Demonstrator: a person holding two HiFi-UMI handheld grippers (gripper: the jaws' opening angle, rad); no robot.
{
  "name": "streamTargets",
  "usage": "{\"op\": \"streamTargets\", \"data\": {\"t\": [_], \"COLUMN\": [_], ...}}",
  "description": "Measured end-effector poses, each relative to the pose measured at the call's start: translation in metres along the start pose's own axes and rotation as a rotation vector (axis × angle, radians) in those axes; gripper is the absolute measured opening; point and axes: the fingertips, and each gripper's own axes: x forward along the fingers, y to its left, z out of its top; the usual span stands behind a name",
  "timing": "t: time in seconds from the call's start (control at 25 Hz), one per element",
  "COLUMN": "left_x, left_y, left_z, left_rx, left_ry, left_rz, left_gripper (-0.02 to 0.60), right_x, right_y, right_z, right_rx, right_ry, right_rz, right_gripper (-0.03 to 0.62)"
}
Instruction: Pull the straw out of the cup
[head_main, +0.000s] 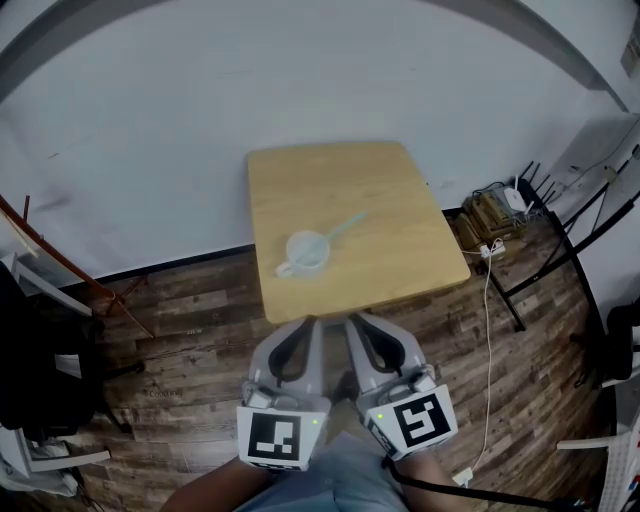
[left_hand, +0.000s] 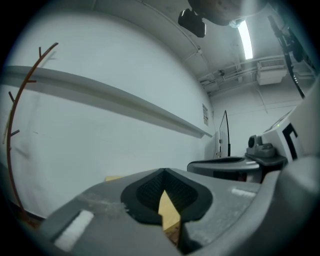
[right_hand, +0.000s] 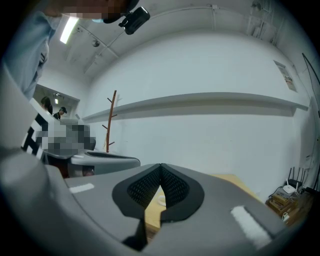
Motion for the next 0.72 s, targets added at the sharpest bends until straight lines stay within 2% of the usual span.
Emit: {"op": "streamTargets", "data": {"t": [0.4,0.72], "left_x": [0.042,0.110], "left_y": [0.008,0.005], "left_z": [-0.015,-0.034], "left_rx": [0.001,0.005], "left_ry": [0.053,0.143], "left_rz": [0.060,0.145], "left_gripper": [0.020,0.020], "right_x": [0.029,0.067], "right_y": [-0.033,-0.097], "right_z": [-0.013,-0.028], "right_rx": [0.041,0.097], "right_ry": [0.004,0.014], "right_rz": [0.055,0.135], "right_gripper": [0.006,0.006]}}
